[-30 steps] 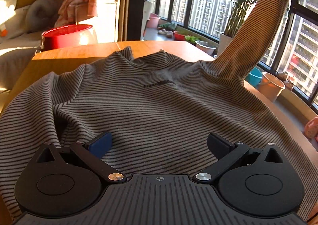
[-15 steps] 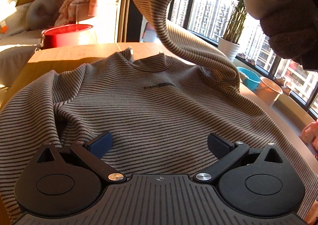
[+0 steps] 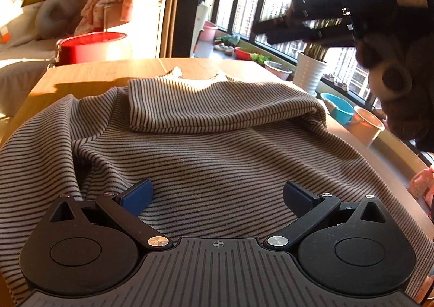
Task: Fold clothes
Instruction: 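Grasp the sweater sleeve with the right gripper and fold it across the body, then grasp the side edge of the striped sweater with the right gripper, then lift the sweater side with the right gripper and fold it over the body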
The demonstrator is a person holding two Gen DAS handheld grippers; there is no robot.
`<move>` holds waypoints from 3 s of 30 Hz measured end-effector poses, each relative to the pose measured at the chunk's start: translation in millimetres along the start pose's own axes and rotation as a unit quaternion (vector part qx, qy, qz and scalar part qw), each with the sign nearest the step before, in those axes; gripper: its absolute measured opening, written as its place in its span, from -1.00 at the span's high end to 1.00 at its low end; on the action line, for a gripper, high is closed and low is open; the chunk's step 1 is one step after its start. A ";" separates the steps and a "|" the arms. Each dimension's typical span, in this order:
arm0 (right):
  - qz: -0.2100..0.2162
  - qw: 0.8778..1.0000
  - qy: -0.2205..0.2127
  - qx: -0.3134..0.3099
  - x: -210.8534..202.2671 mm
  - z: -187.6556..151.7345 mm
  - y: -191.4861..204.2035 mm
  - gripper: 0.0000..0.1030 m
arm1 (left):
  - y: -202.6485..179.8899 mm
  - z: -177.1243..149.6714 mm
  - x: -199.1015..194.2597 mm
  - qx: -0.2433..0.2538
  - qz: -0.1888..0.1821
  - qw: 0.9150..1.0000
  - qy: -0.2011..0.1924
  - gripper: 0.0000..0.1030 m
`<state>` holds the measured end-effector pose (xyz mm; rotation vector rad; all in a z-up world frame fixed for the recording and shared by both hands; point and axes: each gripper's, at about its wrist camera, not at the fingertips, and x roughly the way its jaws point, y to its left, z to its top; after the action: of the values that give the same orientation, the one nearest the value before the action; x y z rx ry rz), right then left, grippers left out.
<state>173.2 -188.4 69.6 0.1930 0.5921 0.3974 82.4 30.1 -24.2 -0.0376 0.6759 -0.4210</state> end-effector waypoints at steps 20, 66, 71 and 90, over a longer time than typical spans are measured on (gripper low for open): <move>0.180 0.910 0.087 -0.364 -24.8 -133.5 185.2 0.26 | 54.5 69.1 -110.5 -0.021 0.075 0.994 -0.076 -1.00; -0.087 0.993 0.006 -0.076 22.1 5.9 -62.8 -0.20 | 38.7 61.0 -13.6 -0.025 0.040 0.999 0.027 -1.00; -0.074 0.993 0.062 -0.061 84.7 3.9 -51.2 0.86 | 44.3 64.6 -21.1 -0.036 0.029 0.999 0.027 -1.00; -0.121 0.993 -0.008 -0.006 -116.9 -37.7 -126.5 0.20 | 20.8 61.5 -6.1 -0.012 0.010 0.999 0.032 -1.00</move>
<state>101.9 -349.4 61.3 0.1101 0.5892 0.1649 123.5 45.3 24.1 -0.0399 0.7437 -0.3966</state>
